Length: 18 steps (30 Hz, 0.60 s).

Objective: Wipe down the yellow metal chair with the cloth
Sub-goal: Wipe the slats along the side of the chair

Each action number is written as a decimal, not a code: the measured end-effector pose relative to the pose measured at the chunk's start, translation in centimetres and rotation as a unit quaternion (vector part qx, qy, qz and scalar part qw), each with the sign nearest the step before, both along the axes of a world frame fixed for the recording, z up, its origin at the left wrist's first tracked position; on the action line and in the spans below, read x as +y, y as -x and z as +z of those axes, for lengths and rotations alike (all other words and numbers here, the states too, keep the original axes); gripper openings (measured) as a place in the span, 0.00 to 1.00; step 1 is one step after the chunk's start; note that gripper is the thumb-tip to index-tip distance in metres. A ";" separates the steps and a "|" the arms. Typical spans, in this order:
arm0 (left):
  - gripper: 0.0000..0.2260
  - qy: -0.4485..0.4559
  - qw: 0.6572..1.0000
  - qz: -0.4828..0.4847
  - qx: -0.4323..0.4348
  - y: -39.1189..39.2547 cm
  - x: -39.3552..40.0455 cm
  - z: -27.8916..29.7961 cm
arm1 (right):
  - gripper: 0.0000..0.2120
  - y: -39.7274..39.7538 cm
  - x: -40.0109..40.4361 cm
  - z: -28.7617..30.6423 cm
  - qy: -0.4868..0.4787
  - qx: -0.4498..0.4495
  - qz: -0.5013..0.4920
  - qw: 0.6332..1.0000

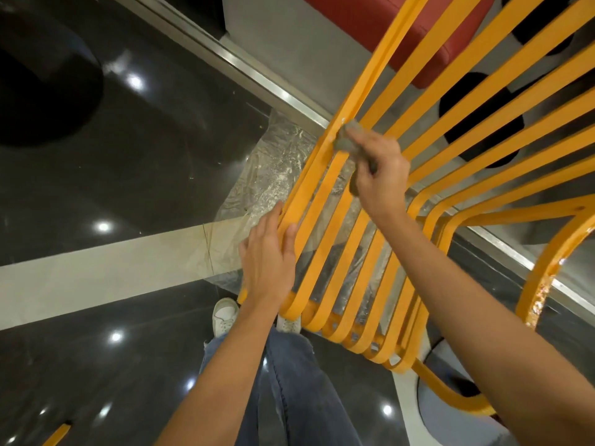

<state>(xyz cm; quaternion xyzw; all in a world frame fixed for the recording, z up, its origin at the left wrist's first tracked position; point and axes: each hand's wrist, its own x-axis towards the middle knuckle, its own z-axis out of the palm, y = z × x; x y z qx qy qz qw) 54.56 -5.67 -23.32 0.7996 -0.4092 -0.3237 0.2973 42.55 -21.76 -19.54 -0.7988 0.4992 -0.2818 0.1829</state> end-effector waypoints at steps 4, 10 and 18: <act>0.26 -0.043 0.992 -0.048 -0.113 0.1 -1.9 -0.6 | 0.16 -2.0 -4.7 -0.7 0.014 0.004 -0.026 1.000; 0.26 -0.087 0.977 -0.062 -0.184 0.2 -2.1 -0.7 | 0.14 -0.8 -0.9 -2.9 -0.018 0.063 0.204 0.977; 0.24 -0.093 0.978 -0.078 -0.168 -0.1 -3.8 -0.8 | 0.14 -2.4 -2.1 -2.6 -0.047 0.066 0.179 0.981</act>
